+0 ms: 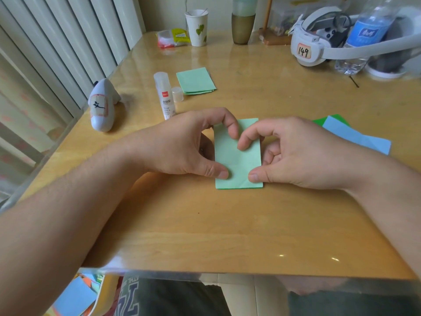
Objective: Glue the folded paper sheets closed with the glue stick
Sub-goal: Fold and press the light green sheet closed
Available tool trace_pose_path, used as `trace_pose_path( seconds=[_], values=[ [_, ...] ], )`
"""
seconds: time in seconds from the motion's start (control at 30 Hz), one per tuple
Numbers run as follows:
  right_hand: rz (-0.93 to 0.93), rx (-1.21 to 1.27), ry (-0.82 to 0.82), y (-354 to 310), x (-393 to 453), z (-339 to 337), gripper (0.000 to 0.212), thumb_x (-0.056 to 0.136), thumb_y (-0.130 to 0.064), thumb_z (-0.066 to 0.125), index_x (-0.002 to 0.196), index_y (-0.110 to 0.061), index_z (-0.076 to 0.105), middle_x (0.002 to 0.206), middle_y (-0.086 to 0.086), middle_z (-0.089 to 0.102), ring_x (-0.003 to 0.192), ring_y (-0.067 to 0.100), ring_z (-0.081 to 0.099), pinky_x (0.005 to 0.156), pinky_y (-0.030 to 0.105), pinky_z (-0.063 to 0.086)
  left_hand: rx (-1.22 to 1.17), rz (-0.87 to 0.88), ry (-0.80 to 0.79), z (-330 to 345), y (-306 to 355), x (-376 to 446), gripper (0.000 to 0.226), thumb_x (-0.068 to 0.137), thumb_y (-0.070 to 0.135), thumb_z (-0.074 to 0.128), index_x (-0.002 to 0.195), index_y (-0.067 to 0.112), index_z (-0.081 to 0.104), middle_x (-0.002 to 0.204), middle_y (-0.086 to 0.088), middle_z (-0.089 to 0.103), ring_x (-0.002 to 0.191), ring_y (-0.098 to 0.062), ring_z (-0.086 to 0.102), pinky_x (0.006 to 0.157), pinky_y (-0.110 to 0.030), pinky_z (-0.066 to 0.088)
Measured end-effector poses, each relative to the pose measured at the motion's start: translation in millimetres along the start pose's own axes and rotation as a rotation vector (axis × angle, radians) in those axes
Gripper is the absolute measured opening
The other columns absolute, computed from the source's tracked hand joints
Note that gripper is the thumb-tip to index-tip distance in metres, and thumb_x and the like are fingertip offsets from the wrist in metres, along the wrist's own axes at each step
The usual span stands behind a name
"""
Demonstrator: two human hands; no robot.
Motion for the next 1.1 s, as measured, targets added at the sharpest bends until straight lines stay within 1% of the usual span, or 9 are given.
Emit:
trace_pose_path(
  seconds=[0.1,0.23,0.5,0.57,0.67,0.83,0.93,1.0,1.1],
  values=[
    [-0.002,-0.004,0.007,-0.1,0.5,-0.3,0.043,0.075,-0.021,0.092,0.102,-0.043,0.067,0.066,0.002,0.071,0.053,0.008,0.056,0.061,0.031,0.048,0.002,-0.004,0.008,0.2,-0.1,0.5,0.058,0.075,0.010,0.094,0.115,0.030,0.058,0.099,-0.001,0.069,0.072,-0.025,0.070,0.065,-0.047,0.062],
    [-0.008,-0.003,0.007,0.1,1.2,-0.2,0.043,0.075,-0.021,0.092,0.102,-0.043,0.067,0.066,0.003,0.071,0.054,0.009,0.057,0.061,0.032,0.049,0.002,0.002,0.009,-0.2,0.0,1.0,0.059,0.074,0.010,0.095,0.115,0.030,0.058,0.107,-0.007,0.068,0.075,-0.033,0.072,0.067,-0.054,0.063],
    [-0.014,-0.031,0.000,0.8,1.6,1.6,0.043,0.073,-0.020,0.093,0.101,-0.042,0.068,0.065,0.000,0.071,0.054,0.005,0.060,0.057,0.024,0.048,0.039,-0.001,0.002,0.9,0.7,0.9,0.060,0.073,0.013,0.095,0.115,0.032,0.057,0.095,-0.008,0.069,0.071,-0.030,0.070,0.064,-0.051,0.062],
    [-0.020,-0.040,0.003,1.4,2.3,1.9,0.044,0.073,-0.021,0.093,0.101,-0.042,0.068,0.067,-0.001,0.071,0.055,0.006,0.062,0.059,0.028,0.051,0.042,0.001,0.004,1.0,1.3,0.9,0.060,0.073,0.014,0.096,0.114,0.033,0.057,0.094,-0.008,0.069,0.069,-0.028,0.069,0.062,-0.048,0.061],
    [-0.036,-0.050,0.006,0.0,2.2,1.7,0.044,0.072,-0.021,0.094,0.100,-0.042,0.068,0.069,-0.003,0.071,0.057,0.005,0.064,0.061,0.028,0.052,0.054,-0.002,0.008,2.0,2.6,0.9,0.059,0.072,0.013,0.096,0.113,0.032,0.057,0.084,0.007,0.067,0.065,-0.019,0.066,0.059,-0.038,0.058],
    [-0.061,-0.083,0.000,-3.1,2.9,4.1,0.043,0.072,-0.017,0.094,0.101,-0.036,0.069,0.078,-0.026,0.066,0.059,0.003,0.065,0.058,0.017,0.046,0.089,-0.002,0.001,2.7,4.1,1.0,0.059,0.072,0.014,0.096,0.113,0.031,0.056,0.074,0.016,0.064,0.060,-0.013,0.061,0.056,-0.028,0.053],
    [-0.080,-0.090,0.011,-3.4,3.2,4.1,0.043,0.071,-0.017,0.095,0.101,-0.036,0.070,0.094,-0.021,0.063,0.066,0.006,0.069,0.063,0.021,0.050,0.104,0.001,-0.003,3.4,6.5,0.0,0.059,0.072,0.016,0.096,0.113,0.030,0.056,0.071,0.018,0.064,0.057,-0.009,0.060,0.055,-0.023,0.050],
    [-0.093,-0.096,0.016,-3.7,3.5,3.7,0.043,0.071,-0.017,0.095,0.102,-0.036,0.070,0.098,-0.015,0.062,0.068,0.007,0.070,0.065,0.025,0.052,0.125,0.010,0.007,3.3,7.7,-0.1,0.061,0.070,0.018,0.097,0.113,0.030,0.056,0.073,0.014,0.064,0.059,-0.010,0.059,0.055,-0.025,0.051],
    [-0.102,-0.104,0.021,-3.2,4.1,3.7,0.043,0.071,-0.018,0.095,0.101,-0.037,0.070,0.097,-0.014,0.061,0.069,0.007,0.070,0.066,0.026,0.053,0.167,0.038,0.014,2.9,8.4,0.6,0.065,0.066,0.027,0.101,0.112,0.035,0.055,0.083,-0.005,0.065,0.067,-0.019,0.061,0.060,-0.036,0.057]
  ],
)
Point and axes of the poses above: each hand's wrist, its own x-axis towards the middle knuckle, its own z-axis out of the palm, y = z × x, the point moved 7 cm from there along x, towards the middle knuckle
